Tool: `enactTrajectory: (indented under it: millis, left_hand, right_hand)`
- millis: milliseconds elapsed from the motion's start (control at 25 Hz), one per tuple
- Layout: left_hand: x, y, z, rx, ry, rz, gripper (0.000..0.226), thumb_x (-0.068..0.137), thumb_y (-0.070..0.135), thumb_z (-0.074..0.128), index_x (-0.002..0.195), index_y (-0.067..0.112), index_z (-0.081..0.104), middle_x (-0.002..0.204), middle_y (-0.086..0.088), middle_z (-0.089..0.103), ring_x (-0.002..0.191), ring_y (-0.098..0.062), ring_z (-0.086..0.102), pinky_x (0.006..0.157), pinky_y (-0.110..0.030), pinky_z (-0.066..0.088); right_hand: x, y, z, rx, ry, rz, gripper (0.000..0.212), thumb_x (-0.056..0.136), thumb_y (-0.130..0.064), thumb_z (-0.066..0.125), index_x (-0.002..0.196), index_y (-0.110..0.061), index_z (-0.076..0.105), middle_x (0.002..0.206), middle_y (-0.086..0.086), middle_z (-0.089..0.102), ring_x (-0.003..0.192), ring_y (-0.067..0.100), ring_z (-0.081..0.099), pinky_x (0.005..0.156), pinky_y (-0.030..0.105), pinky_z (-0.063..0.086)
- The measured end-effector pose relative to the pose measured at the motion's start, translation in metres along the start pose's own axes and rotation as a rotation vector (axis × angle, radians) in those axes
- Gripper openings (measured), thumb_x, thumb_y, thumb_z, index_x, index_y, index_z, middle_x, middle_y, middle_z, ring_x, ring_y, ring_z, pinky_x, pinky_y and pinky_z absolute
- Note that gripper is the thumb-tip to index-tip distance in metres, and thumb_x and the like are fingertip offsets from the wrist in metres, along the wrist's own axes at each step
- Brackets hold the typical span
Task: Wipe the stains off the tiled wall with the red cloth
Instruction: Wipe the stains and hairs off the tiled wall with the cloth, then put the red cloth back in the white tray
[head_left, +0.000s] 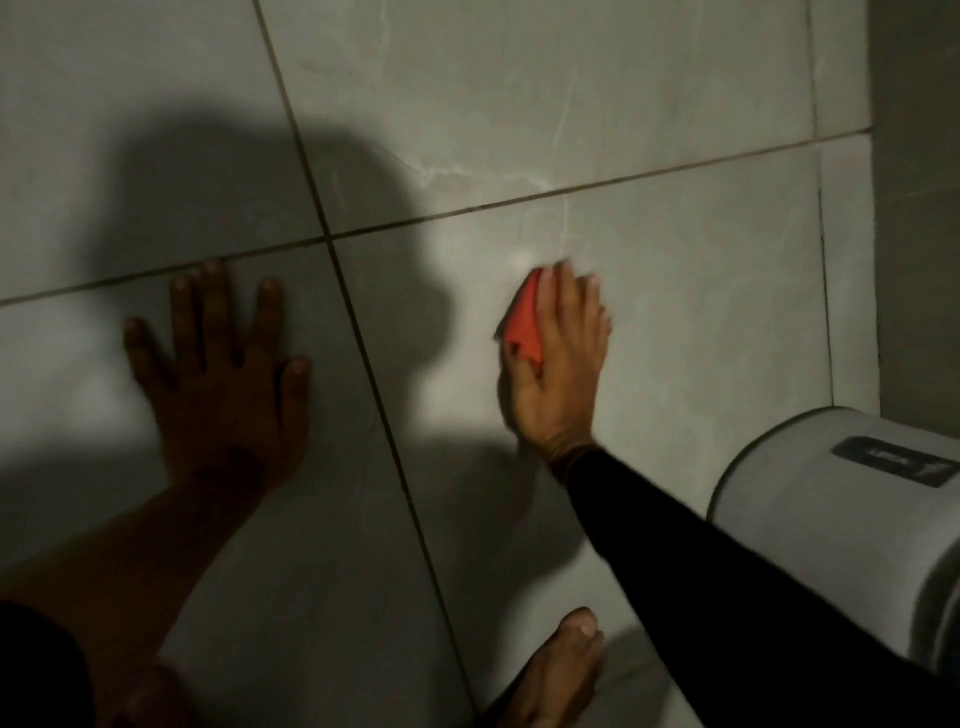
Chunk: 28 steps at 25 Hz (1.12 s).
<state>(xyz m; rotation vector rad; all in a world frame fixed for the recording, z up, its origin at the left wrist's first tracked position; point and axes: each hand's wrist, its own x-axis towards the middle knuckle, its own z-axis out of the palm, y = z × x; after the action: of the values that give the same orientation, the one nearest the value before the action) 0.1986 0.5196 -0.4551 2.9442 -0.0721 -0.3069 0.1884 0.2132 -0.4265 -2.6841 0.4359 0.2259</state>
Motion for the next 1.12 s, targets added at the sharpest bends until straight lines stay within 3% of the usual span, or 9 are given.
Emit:
enactTrajectory:
  millis: [200, 360, 440, 560, 640, 720, 840, 960, 1120]
  left_hand:
    - [0.003, 0.018, -0.053, 0.132, -0.266, 0.020, 0.076, 0.111, 0.048, 0.033, 0.179, 0.021, 0.011, 0.185, -0.023, 0.002, 0.171, -0.046, 0.004, 0.132, -0.069, 0.002]
    - [0.000, 0.073, -0.137, 0.256, -0.721, 0.045, 0.076, 0.109, 0.059, 0.031, 0.177, 0.025, 0.022, 0.183, -0.017, 0.023, 0.167, -0.042, 0.026, 0.137, -0.060, 0.011]
    - [-0.029, 0.131, -0.179, 0.040, -0.982, 0.035, 0.073, 0.111, 0.062, 0.033, 0.173, 0.024, 0.035, 0.179, -0.010, 0.037, 0.165, -0.033, 0.037, 0.136, -0.045, 0.022]
    - [-0.093, 0.242, -0.248, -0.539, -1.232, -0.162, 0.047, 0.112, 0.041, 0.051, 0.141, 0.011, 0.072, 0.146, -0.017, 0.071, 0.138, -0.027, 0.067, 0.119, -0.039, 0.049]
    - [-0.124, 0.310, -0.287, -0.751, -1.283, -0.223, 0.024, 0.108, 0.030, 0.062, 0.108, 0.015, 0.081, 0.103, -0.010, 0.084, 0.089, -0.014, 0.083, 0.081, -0.031, 0.066]
    - [-0.146, 0.372, -0.314, -0.756, -1.297, -0.094, 0.013, 0.105, 0.016, 0.066, 0.107, 0.016, 0.079, 0.084, 0.003, 0.085, 0.069, -0.005, 0.081, 0.062, -0.023, 0.065]
    - [-0.161, 0.464, -0.332, -0.638, -1.289, 0.108, 0.032, 0.100, 0.002, 0.066, 0.131, 0.006, 0.076, 0.110, -0.013, 0.085, 0.098, -0.026, 0.081, 0.090, -0.040, 0.068]
    - [-0.177, 0.545, -0.322, -0.452, -1.259, 0.334, 0.034, 0.095, 0.008, 0.068, 0.127, 0.005, 0.079, 0.123, -0.022, 0.081, 0.115, -0.040, 0.077, 0.106, -0.054, 0.062]
    - [-0.196, 0.609, -0.269, -0.223, -1.039, 0.528, 0.044, 0.101, 0.032, 0.064, 0.141, 0.016, 0.071, 0.136, -0.011, 0.076, 0.121, -0.031, 0.074, 0.098, -0.031, 0.054]
  right_hand:
    - [-0.141, -0.031, -0.005, 0.336, -0.331, 0.191, 0.066, 0.106, -0.043, 0.042, 0.167, -0.018, 0.031, 0.179, 0.006, 0.021, 0.167, 0.029, 0.005, 0.136, 0.056, 0.001]
    - [-0.199, -0.063, -0.082, 1.014, -0.202, 0.679, 0.024, 0.110, -0.017, 0.057, 0.129, -0.028, 0.066, 0.128, 0.004, 0.073, 0.125, 0.024, 0.066, 0.116, 0.048, 0.053]
    - [-0.219, -0.066, -0.134, 1.076, -0.124, 0.829, 0.013, 0.103, -0.038, 0.064, 0.112, -0.047, 0.068, 0.106, -0.019, 0.077, 0.104, -0.001, 0.072, 0.091, 0.018, 0.060]
    - [-0.248, -0.051, -0.231, 1.267, 0.022, 1.040, 0.021, 0.090, -0.048, 0.074, 0.110, -0.040, 0.077, 0.113, -0.003, 0.083, 0.107, 0.018, 0.079, 0.091, 0.040, 0.066]
    - [-0.264, -0.028, -0.294, 1.412, 0.196, 1.102, 0.019, 0.094, -0.034, 0.077, 0.111, -0.025, 0.081, 0.108, 0.011, 0.085, 0.100, 0.032, 0.082, 0.078, 0.044, 0.069]
    - [-0.277, 0.004, -0.348, 1.458, 0.299, 1.174, 0.025, 0.097, -0.029, 0.074, 0.119, -0.019, 0.079, 0.113, 0.016, 0.083, 0.105, 0.038, 0.080, 0.082, 0.050, 0.069]
    - [-0.293, 0.066, -0.404, 1.557, 0.458, 1.257, 0.033, 0.097, -0.012, 0.061, 0.128, -0.010, 0.073, 0.127, 0.030, 0.075, 0.116, 0.049, 0.072, 0.102, 0.066, 0.057]
    - [-0.300, 0.130, -0.432, 1.505, 0.519, 1.333, 0.036, 0.093, -0.005, 0.052, 0.123, -0.005, 0.070, 0.135, 0.033, 0.069, 0.118, 0.051, 0.068, 0.108, 0.065, 0.053]
    - [-0.291, 0.200, -0.420, 1.296, 0.490, 1.406, 0.026, 0.099, -0.007, 0.062, 0.123, -0.012, 0.071, 0.131, 0.022, 0.073, 0.106, 0.034, 0.072, 0.095, 0.047, 0.063]
